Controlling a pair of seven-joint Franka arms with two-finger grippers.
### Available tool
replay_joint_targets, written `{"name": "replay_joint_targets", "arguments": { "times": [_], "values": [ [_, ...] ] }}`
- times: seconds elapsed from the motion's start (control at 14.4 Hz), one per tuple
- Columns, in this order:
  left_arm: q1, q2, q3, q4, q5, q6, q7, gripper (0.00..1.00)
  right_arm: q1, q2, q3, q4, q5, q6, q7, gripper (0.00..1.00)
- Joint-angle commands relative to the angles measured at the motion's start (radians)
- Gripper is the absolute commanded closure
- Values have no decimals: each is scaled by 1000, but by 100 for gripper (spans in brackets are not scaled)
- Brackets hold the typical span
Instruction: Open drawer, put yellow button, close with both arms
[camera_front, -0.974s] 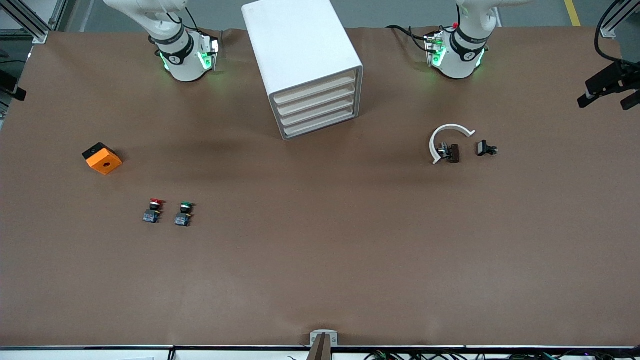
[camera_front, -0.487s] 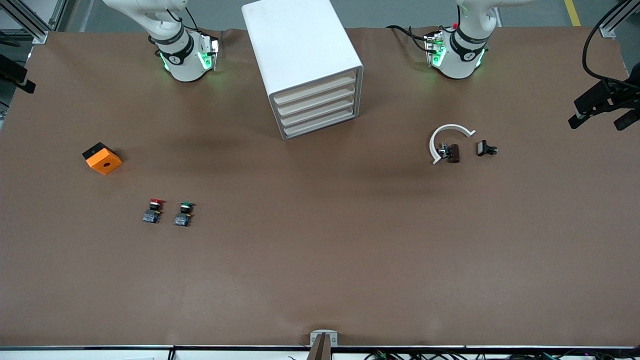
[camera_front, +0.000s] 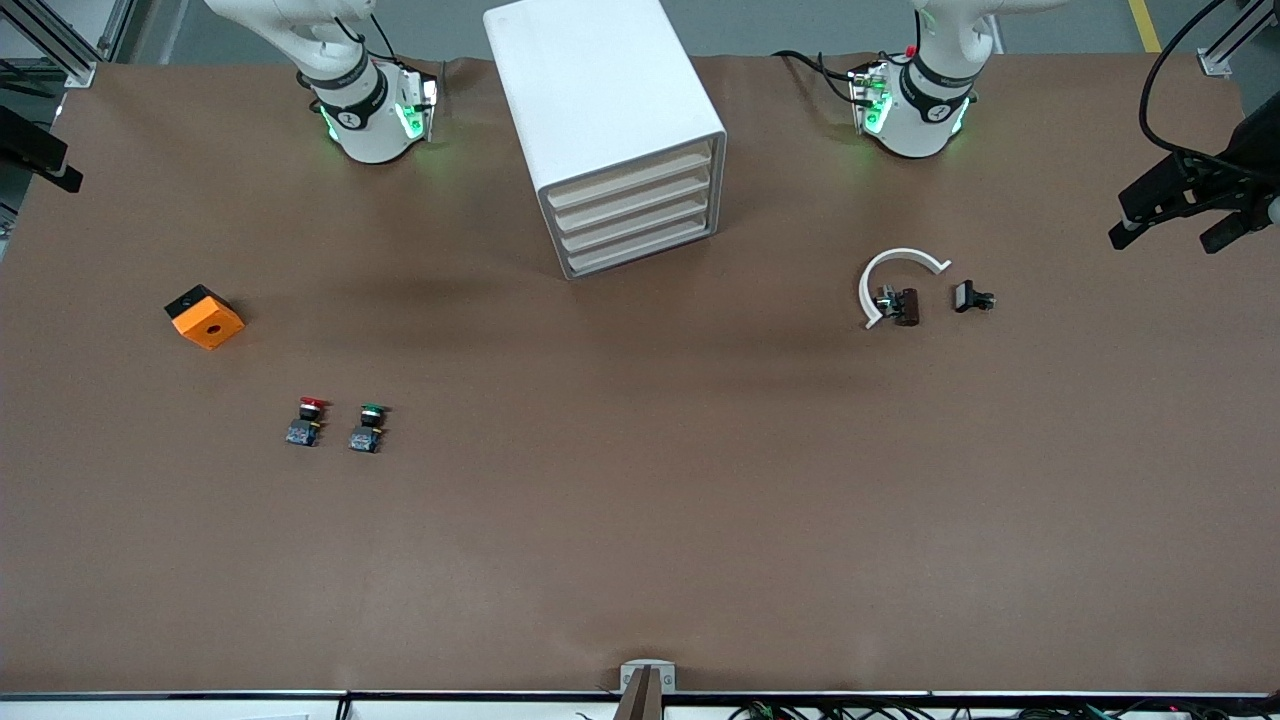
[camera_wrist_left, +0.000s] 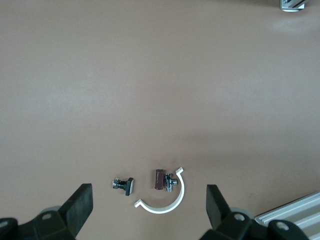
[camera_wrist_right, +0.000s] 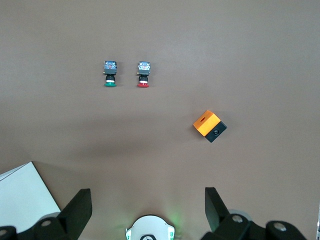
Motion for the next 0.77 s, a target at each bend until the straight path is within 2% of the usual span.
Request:
{"name": "replay_joint_targets", "arguments": {
  "times": [0.0, 0.56, 0.7],
  "values": [
    [1, 5, -7, 28, 20, -33, -12, 0, 8, -27, -2, -30, 8, 15, -1, 0],
    [6, 10, -5, 25, 20, -73, -10, 0, 15, -24, -1, -32, 14, 15, 2, 0],
    [6, 10, -5, 25, 20, -81, -10, 0, 12, -25, -2, -44, 60, 24, -1, 0]
  ]
}}
